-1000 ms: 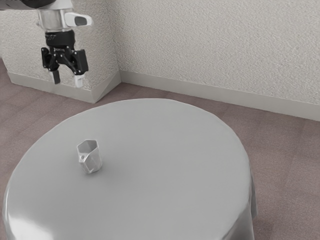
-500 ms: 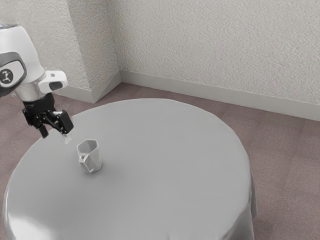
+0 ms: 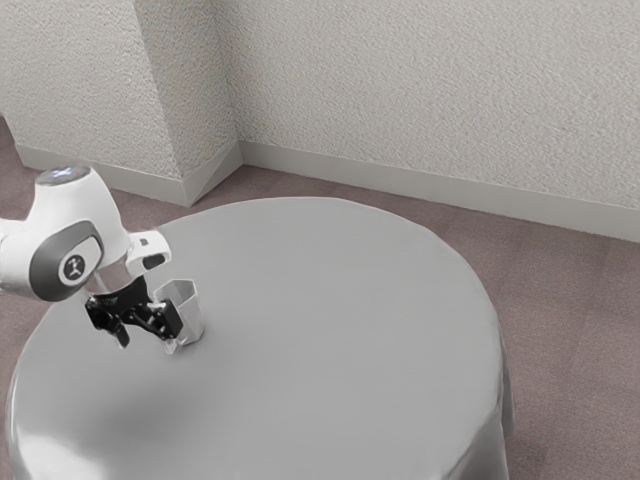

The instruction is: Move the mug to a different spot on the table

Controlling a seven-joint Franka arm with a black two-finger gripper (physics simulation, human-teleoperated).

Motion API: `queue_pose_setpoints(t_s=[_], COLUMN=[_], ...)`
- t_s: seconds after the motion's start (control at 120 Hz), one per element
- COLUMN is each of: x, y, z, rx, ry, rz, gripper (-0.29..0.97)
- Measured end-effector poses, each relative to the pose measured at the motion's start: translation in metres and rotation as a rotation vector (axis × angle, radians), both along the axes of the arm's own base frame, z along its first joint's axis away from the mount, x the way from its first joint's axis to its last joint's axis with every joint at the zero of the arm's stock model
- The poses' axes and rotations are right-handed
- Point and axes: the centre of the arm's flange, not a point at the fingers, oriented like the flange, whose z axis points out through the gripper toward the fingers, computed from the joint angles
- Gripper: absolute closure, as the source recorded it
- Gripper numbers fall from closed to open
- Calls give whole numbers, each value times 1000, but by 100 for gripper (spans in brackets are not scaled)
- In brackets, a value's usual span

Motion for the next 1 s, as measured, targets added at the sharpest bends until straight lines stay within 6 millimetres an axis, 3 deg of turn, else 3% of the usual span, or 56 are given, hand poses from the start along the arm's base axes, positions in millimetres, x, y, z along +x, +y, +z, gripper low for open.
queue_pose_setpoints(t_s=[0.342,0.483,0.767,1.0], x=[8,19,41,32], y=[3,5,11,16], z=[-51,-70,-71,-81], rx=[-3,9,41,65], ry=[66,15,-183,-202], rz=[74,92,107,89], gripper=[5,7,9,13])
